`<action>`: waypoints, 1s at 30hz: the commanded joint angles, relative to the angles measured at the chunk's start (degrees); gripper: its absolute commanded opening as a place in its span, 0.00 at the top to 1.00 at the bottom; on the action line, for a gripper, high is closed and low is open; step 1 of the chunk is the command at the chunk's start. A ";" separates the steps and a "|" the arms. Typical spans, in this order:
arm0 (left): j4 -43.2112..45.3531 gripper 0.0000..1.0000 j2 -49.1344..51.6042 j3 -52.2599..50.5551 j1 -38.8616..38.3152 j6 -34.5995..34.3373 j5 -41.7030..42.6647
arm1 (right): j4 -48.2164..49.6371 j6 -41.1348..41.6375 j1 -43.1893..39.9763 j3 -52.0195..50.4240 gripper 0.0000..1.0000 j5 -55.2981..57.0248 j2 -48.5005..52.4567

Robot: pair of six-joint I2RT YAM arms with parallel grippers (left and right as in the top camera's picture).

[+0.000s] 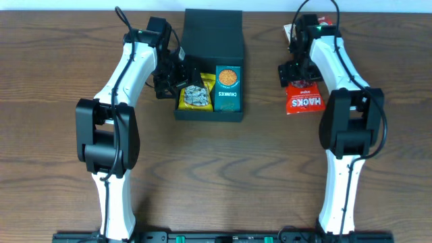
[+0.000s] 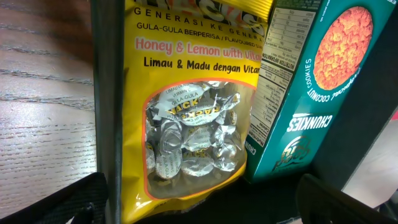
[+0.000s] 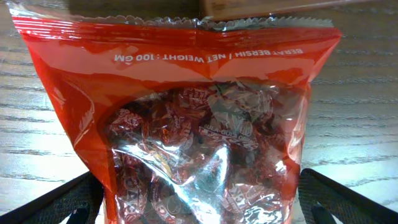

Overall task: Pack container
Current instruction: 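Grasp the red Hacks bag by its top edge with right gripper, then carry the red bag left and lower it into the black box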

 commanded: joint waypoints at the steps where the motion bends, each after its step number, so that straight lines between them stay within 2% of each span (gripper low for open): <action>1: -0.39 0.02 0.74 0.07 -0.13 -0.22 1.31 | 0.13 1.20 -0.63 -0.48 0.08 -3.45 0.61; 4: -0.39 0.02 0.72 0.07 -0.13 -0.20 1.31 | 0.50 1.20 -0.63 -0.85 0.30 -4.37 0.61; 8: -0.31 0.02 0.72 0.09 0.02 -0.17 1.31 | 0.94 1.20 -0.61 -2.64 0.44 -4.35 0.61; 14: -0.15 0.02 0.52 0.20 1.55 -0.20 1.42 | 0.96 1.22 -0.61 -4.04 0.80 -4.28 0.61; 16: -0.15 0.02 0.22 0.22 2.25 -0.20 1.77 | 0.85 1.22 -0.59 -3.85 0.85 -4.31 0.59; 23: -0.11 0.02 -3.10 1.42 5.55 0.31 2.32 | -3.26 1.46 -0.59 -0.15 0.87 -4.35 0.22; 30: -1.09 0.02 -11.61 1.70 9.75 1.31 -2.08 | -12.24 2.56 0.76 13.40 0.91 -9.88 -2.19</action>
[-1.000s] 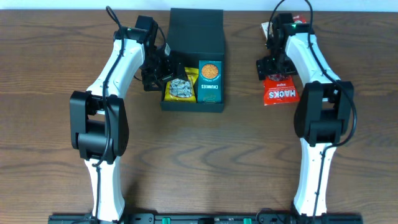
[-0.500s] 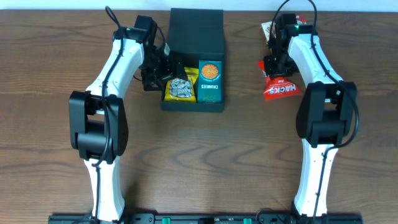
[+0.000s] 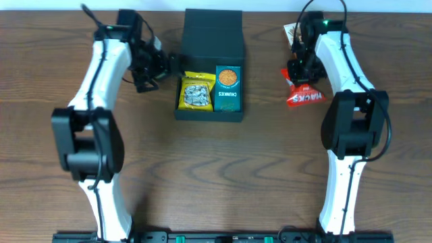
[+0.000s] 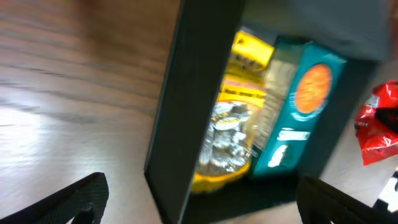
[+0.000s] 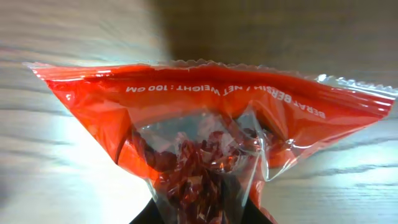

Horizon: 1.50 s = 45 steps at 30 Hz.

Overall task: Pack container
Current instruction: 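Carry the red bag left and lower it into the black box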

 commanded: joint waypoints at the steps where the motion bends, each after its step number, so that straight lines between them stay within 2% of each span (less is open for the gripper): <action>1: -1.18 0.03 -6.80 1.66 1.92 1.09 -3.65 | -2.75 2.27 1.70 9.03 0.90 -4.92 -1.55; 6: -3.34 0.04 -12.87 1.66 5.75 1.25 -4.92 | -6.19 13.00 7.30 17.79 0.89 -10.27 -1.75; 12: -5.64 0.04 -17.92 1.66 10.80 1.29 -5.40 | -1.86 25.62 18.51 17.92 0.90 -9.84 -1.73; 17: -8.87 0.05 -18.95 1.66 13.29 2.01 -5.35 | 1.22 39.60 28.04 17.55 0.89 0.90 -1.66; 20: -10.32 0.05 -18.93 1.64 13.53 3.34 -5.38 | 2.71 44.98 31.80 16.48 0.88 5.01 -1.64; 25: -10.78 0.05 -18.95 1.64 13.53 3.72 -5.33 | 6.05 46.07 35.60 13.92 0.89 5.66 -0.83; 31: -11.02 0.04 -18.95 1.66 13.53 4.59 -5.33 | 6.12 47.06 35.87 11.58 0.91 6.40 1.60; 39: -10.34 0.05 -18.93 1.66 13.53 4.76 -5.35 | 7.23 44.41 36.00 11.50 0.86 4.87 5.29; 41: -10.34 0.05 -18.93 1.66 13.53 5.03 -5.35 | 7.19 44.00 36.00 11.50 0.75 4.87 5.99; 43: -10.32 0.05 -18.93 1.64 13.53 5.22 -5.35 | 7.43 42.75 35.98 11.50 0.42 4.83 6.21; 44: -10.27 0.05 -18.93 1.64 13.53 5.22 -5.35 | 8.04 41.05 35.98 11.50 0.18 4.83 6.21; 45: -10.19 0.05 -18.93 1.64 13.53 5.42 -5.35 | 8.63 39.34 35.98 11.54 0.06 4.81 6.19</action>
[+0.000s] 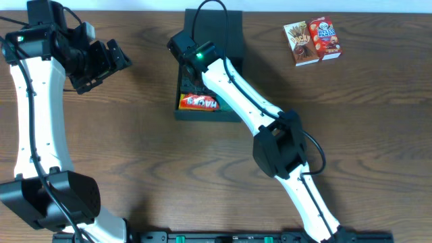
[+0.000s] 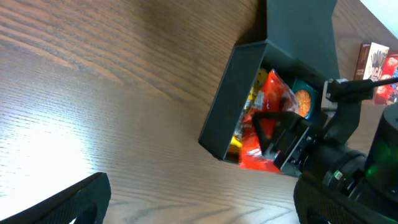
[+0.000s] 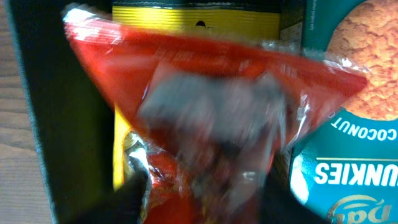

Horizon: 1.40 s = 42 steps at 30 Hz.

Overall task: Pack container
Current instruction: 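Carry the red bag left and lower it into the black box, then push the red bag down beside the Chunkies box with right gripper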

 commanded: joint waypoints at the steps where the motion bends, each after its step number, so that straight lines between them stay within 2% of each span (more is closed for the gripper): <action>1: 0.02 0.05 -1.07 1.05 0.17 1.31 -0.63 | 1.20 -5.40 0.17 0.04 0.02 0.28 0.07; 12: 0.31 0.05 -1.07 1.05 0.17 1.88 -1.07 | -0.57 -14.53 -2.08 8.96 0.01 -0.44 -6.38; 14: 0.50 0.04 -1.07 1.05 0.17 1.88 -1.07 | -0.52 -16.52 -2.97 10.32 0.10 -2.75 -8.24; 15: 0.66 0.05 -1.07 1.05 0.17 1.88 -1.07 | -0.55 -17.25 -3.45 10.80 0.19 -4.11 -9.09; 16: 0.76 0.05 -1.07 1.05 0.17 1.88 -1.07 | -0.48 -18.16 -4.13 11.02 0.46 -5.90 -10.03; 17: 0.87 0.05 -1.07 1.05 0.17 1.88 -1.07 | -0.33 -19.17 -4.87 11.02 0.81 -8.07 -10.75; 18: 0.94 0.05 -1.07 1.05 0.17 1.86 -1.07 | -0.31 -20.87 -5.73 11.02 0.99 -11.50 -10.84; 21: 1.11 0.05 -1.07 1.05 0.17 1.86 -1.07 | -0.28 -27.45 -8.79 9.27 0.99 -26.36 -9.66; 24: 1.16 0.05 -1.07 1.05 0.17 1.86 -1.07 | 2.64 -28.48 -11.54 3.76 0.98 -39.60 -7.13; 27: 1.16 0.05 -1.07 1.03 0.17 1.86 -1.07 | 7.13 -28.44 -13.31 -2.45 0.99 -48.11 -5.33; 36: 1.25 0.05 -1.07 1.03 0.17 1.86 -1.07 | 14.40 -27.56 -14.03 -16.41 0.99 -49.64 -3.89; 42: 1.29 0.05 -1.07 1.03 0.17 1.84 -1.07 | 16.02 -27.12 -14.03 -18.25 0.99 -48.48 -3.87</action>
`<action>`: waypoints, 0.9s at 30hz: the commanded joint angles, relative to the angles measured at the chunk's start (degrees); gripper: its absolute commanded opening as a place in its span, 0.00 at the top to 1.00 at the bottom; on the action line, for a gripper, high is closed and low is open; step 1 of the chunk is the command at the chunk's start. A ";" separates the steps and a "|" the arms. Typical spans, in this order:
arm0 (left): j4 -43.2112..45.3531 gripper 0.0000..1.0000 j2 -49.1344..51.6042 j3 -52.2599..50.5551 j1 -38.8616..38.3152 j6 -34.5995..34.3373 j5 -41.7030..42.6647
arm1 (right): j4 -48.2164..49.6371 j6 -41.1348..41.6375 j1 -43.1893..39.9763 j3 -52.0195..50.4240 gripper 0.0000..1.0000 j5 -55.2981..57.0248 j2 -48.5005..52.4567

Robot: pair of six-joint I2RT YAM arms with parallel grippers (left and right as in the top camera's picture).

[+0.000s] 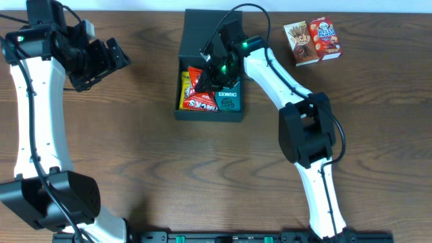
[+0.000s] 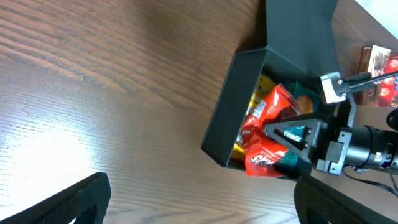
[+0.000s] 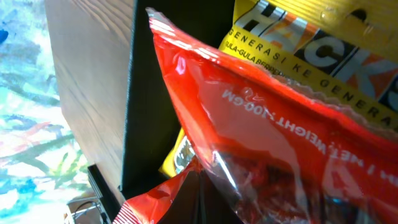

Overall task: Pack container
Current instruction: 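Push the red bag down beside the Chunkies box with right gripper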

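The black container (image 1: 209, 115) stands at the table's back middle. Inside it, a red candy bag (image 1: 199, 98) lies tilted over a yellow candy bag (image 1: 183, 88), with a teal cookie box (image 1: 230, 100) to the right. My right gripper (image 1: 212, 75) is over the container, shut on the red candy bag (image 3: 280, 124) at its edge; the yellow bag (image 3: 323, 56) shows behind it. My left gripper (image 1: 113, 58) hangs open far to the left, holding nothing. In the left wrist view the container (image 2: 233, 118) and the red bag (image 2: 267, 134) lie ahead.
Two small snack boxes (image 1: 312, 40) lie side by side at the back right of the table. The container's tall back part (image 1: 212, 30) rises behind the packed items. Bare wood (image 2: 93, 112) stretches between my left gripper and the container.
My right arm now reaches in from the right instead of from the left. The red bag has shifted from lying across the container's front to a tilted position further in. The left arm has not moved.
At first my left gripper was at the yellow bag in the container and my right one open over the red bag on the table. Then the right was shut on the lifted bag, the left drawn back. Later the red bag was inside the container, where it stays held.
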 commanded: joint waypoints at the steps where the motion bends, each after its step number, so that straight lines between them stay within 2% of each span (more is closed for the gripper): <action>1: -0.07 0.05 -1.07 1.03 0.17 1.22 -0.37 | 0.50 -0.37 0.04 -1.29 0.99 0.98 -0.55; 8: -0.04 0.05 -1.07 1.03 0.17 1.27 -0.83 | -0.37 -0.79 -0.50 5.51 0.98 -7.32 -1.14; 11: -0.07 0.05 -1.07 1.03 0.17 1.27 -1.73 | -2.67 -2.10 -0.98 9.77 0.99 -7.63 -2.21; 13: -0.07 0.05 -1.07 1.03 0.17 1.27 -1.73 | -5.31 -2.93 -1.73 12.63 0.98 -5.18 -3.10; 15: -0.02 0.05 -1.07 1.03 0.17 1.25 -1.70 | -9.90 -3.13 -2.67 14.73 0.99 4.70 -3.58; 19: -0.04 0.05 -1.07 1.03 0.17 1.25 -1.68 | -15.98 -3.37 -3.72 13.03 0.98 16.31 -3.39; 27: -0.02 0.05 -1.07 1.03 0.17 1.22 -1.64 | -12.96 -3.54 -1.90 4.15 0.98 16.90 -3.21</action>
